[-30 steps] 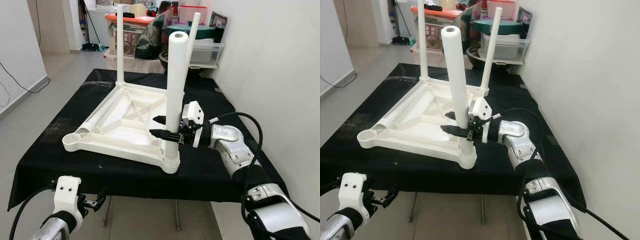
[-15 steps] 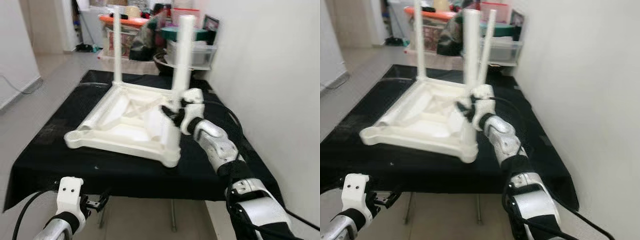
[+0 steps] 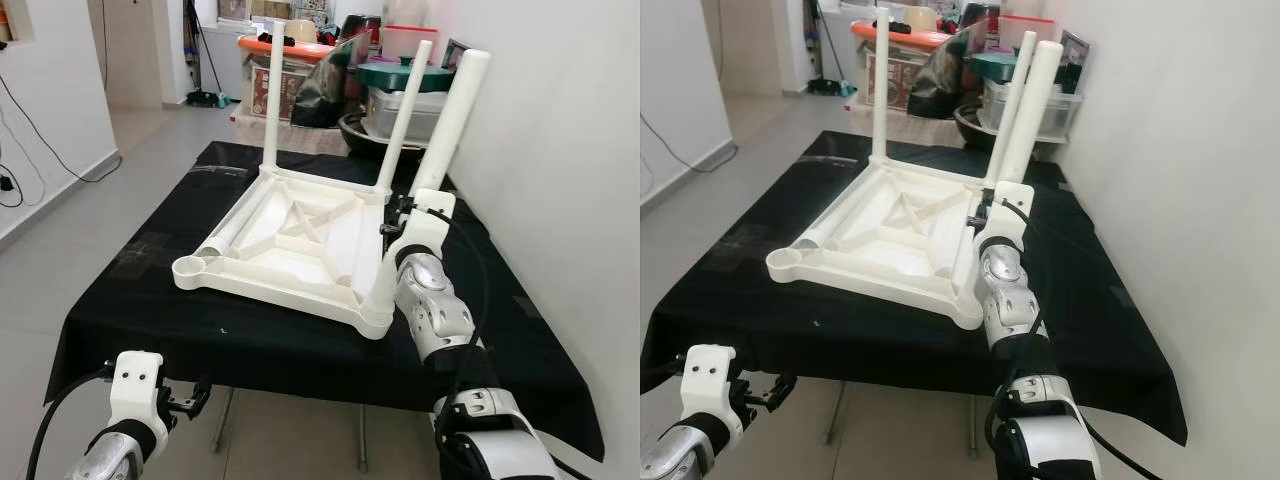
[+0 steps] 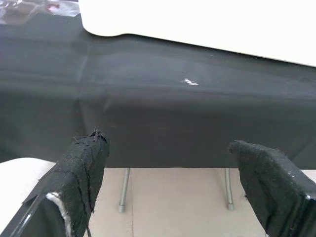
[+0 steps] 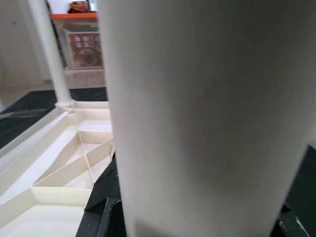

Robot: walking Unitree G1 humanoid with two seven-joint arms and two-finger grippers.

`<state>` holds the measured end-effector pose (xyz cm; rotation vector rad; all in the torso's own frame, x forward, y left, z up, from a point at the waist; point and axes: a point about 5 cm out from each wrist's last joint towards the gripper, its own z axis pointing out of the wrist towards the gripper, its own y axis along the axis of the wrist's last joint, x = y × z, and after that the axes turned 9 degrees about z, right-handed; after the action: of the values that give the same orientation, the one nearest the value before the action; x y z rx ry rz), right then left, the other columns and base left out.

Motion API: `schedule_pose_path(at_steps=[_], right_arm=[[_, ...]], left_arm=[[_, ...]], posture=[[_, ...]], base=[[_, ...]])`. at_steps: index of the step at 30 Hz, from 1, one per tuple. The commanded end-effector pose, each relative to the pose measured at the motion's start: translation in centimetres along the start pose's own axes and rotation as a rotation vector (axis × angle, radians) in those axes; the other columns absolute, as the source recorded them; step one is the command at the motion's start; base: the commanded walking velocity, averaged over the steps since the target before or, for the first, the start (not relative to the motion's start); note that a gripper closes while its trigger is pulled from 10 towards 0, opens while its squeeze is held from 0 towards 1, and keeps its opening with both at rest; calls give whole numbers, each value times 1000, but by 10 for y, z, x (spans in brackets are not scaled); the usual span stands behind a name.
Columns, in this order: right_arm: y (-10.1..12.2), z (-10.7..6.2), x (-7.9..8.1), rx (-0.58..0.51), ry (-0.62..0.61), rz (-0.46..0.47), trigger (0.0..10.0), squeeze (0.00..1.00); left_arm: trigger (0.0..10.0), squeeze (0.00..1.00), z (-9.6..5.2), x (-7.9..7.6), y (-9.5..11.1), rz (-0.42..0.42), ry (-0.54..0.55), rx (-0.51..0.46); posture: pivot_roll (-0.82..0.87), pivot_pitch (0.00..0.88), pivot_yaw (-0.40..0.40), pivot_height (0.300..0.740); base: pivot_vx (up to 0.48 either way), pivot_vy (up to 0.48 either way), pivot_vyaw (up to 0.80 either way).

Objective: Building children table

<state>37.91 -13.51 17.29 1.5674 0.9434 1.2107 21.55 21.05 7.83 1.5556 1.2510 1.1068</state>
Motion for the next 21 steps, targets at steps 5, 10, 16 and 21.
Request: schedule_pose_path(at_steps=[5,10,16,21], right_arm=[[-60,-12,-19,310,-149,-47,10000,0],[-54,-16,-11,310,-153,-10,10000,0],[-49,-19,-10,316,-167,30,10000,0],[-43,-20,-8,316,-172,59,10000,0]], left_arm=[[10000,0,3,-2,-4,0,19,18],[10000,0,4,0,-6,3,32,26],[10000,0,7,0,-5,10,33,28],[10000,0,9,0,-5,18,29,29]], posture=[[69,0,-108,740],[60,0,-102,740],[56,0,-97,740],[51,0,-93,740]], base=[[0,0,0],[0,0,0],[0,0,0],[0,0,0]])
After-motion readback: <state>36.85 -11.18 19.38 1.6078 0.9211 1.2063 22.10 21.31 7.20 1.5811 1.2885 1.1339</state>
